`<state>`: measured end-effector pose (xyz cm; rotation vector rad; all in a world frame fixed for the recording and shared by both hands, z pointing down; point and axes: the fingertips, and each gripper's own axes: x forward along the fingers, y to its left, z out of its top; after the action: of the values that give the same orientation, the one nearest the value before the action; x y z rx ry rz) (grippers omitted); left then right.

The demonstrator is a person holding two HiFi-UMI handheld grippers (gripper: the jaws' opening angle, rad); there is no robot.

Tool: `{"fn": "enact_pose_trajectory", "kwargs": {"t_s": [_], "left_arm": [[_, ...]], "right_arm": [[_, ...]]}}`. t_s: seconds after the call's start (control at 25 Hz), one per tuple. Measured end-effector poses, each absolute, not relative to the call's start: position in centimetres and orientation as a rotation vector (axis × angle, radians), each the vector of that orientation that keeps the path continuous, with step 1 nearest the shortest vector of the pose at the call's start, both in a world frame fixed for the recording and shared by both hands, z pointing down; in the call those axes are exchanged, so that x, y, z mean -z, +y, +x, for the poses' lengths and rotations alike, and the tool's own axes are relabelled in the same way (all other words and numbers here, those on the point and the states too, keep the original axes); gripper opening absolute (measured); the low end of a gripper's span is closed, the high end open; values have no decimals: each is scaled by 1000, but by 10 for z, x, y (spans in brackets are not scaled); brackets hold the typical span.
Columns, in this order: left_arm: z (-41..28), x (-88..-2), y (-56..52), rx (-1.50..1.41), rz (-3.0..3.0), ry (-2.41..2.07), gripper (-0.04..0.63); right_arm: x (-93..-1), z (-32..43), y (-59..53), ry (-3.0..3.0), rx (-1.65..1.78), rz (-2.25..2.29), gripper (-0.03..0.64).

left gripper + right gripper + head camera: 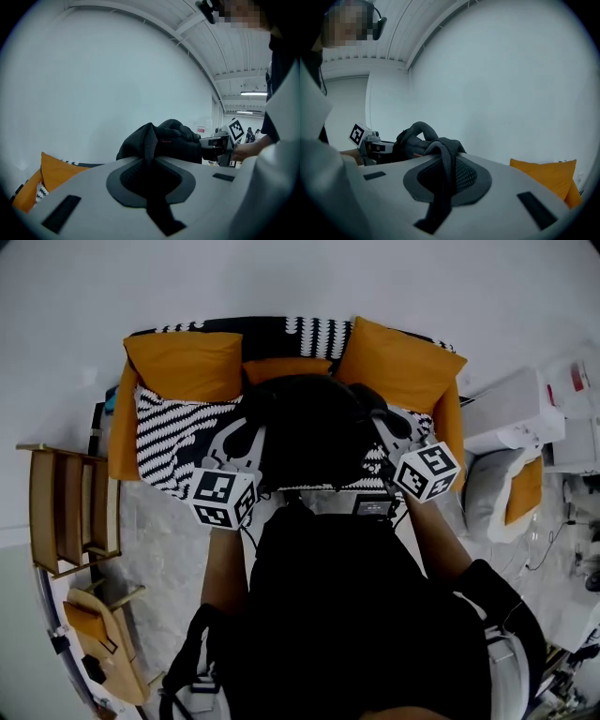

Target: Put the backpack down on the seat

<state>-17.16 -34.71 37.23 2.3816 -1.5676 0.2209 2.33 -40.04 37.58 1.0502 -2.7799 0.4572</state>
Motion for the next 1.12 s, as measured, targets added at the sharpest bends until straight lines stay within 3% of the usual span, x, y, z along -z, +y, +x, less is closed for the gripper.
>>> {"fn": "enact_pose_trajectory", "kwargs": {"t_s": [1.12], "left_arm": [[-229,-494,-494,-323,2224,-1442,38]], "right_arm": [[-494,-30,-537,-2682,-667,1110,44]]}}
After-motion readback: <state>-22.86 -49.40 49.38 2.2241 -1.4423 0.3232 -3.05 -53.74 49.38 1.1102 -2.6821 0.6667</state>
